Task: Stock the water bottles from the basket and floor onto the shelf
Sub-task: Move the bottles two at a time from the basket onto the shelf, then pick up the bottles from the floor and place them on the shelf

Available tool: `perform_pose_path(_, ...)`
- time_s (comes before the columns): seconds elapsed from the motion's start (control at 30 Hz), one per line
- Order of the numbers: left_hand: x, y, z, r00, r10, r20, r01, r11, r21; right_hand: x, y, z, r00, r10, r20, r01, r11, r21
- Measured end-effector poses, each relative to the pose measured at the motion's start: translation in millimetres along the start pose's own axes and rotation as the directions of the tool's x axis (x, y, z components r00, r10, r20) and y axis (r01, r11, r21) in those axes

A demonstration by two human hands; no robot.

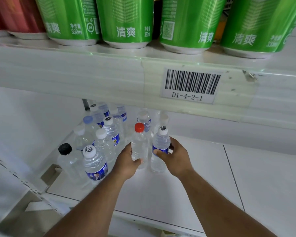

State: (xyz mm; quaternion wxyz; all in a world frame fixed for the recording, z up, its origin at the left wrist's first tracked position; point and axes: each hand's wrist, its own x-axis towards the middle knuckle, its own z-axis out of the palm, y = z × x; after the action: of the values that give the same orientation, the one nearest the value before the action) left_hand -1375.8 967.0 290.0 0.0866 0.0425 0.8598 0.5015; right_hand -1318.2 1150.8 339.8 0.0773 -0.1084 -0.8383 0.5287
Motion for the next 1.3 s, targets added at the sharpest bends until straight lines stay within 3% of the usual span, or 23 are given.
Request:
perform_pose_path(0.27,-41.0,0.6,0.6,0.998,-0.066,-0.008,0.066,0.995,0.081,-24.5,1.3,-3.4,0.977,0.215,0.004,-0.214,0.973,-0.082)
perform_pose_path(0.37,-74.8,-1.4,-0.8,0.998,-0.045,0.041,0.035,0.975,0.217,-56.3,-0.5,1.3,0.959,0.281,-0.031,-0.283,0.947,-0.152)
perform_pose_path(0.5,-110.1,-0.3,-9.4,0.953,0.065,0.295,-0.218,0.823,0.524,-116.9,-3.9,11.2,0.947,0.311,-0.077,-0.318,0.884,-0.342)
perform_pose_path(0.6,-130.2,4.4,-15.3,0.886,0.103,0.452,-0.394,0.683,0.615,-160.7,0.3,17.9,0.953,0.295,-0.069,-0.281,0.778,-0.562)
perform_pose_path(0.83,-190.2,12.1,11.2,0.753,0.164,0.637,-0.586,0.609,0.535,-260.4,14.1,4.0,0.937,0.332,-0.11,-0.305,0.622,-0.721)
perform_pose_path(1.03,-257.4,9.8,65.2,0.622,0.193,0.759,-0.711,0.545,0.444,-347.6,59.2,-18.8,0.843,0.471,-0.261,-0.521,0.59,-0.617)
perform_pose_path(1.3,-352.0,8.2,145.7,0.458,0.058,0.887,-0.806,0.448,0.387,-460.0,112.7,-56.9,0.718,0.63,-0.294,-0.67,0.511,-0.539)
